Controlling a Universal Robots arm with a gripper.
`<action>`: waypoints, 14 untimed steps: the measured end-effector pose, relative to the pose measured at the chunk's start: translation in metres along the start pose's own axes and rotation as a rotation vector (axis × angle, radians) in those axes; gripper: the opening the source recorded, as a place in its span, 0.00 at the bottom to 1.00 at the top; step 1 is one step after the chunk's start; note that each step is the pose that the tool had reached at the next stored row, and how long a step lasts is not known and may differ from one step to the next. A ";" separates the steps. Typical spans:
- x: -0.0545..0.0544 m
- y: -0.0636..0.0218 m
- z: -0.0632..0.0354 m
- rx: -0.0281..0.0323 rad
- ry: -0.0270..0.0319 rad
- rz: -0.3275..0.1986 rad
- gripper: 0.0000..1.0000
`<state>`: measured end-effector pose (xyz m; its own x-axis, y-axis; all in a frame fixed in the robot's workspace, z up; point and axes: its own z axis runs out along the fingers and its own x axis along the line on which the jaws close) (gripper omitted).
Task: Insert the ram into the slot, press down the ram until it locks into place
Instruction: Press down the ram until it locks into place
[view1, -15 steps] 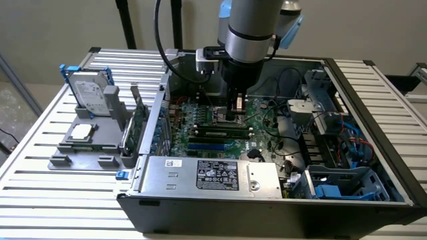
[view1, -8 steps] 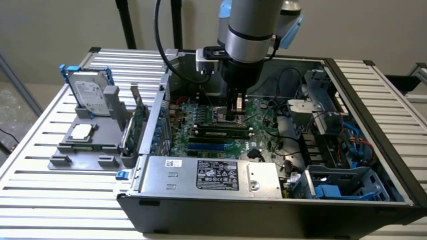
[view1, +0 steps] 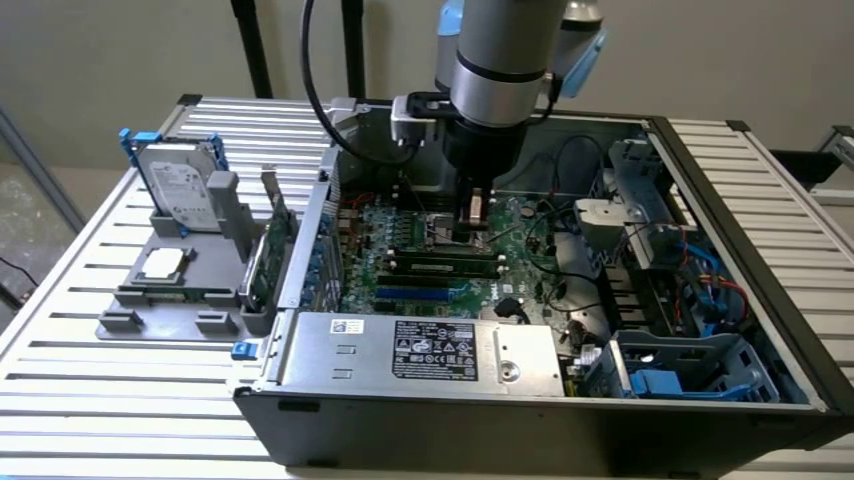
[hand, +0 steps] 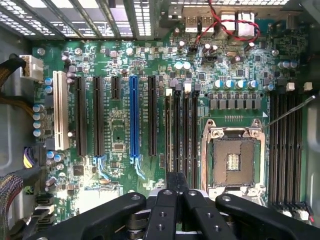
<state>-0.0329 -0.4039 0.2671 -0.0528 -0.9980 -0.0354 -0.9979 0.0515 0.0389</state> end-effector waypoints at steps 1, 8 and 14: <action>0.000 0.0000 0.0000 0.0005 -0.0004 0.016 0.11; 0.000 0.0000 0.0000 0.0045 -0.0038 0.127 0.11; 0.000 0.0000 0.0000 0.0080 -0.0068 0.224 0.11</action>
<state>-0.0329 -0.4039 0.2671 -0.2737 -0.9612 -0.0335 -0.9614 0.2724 0.0386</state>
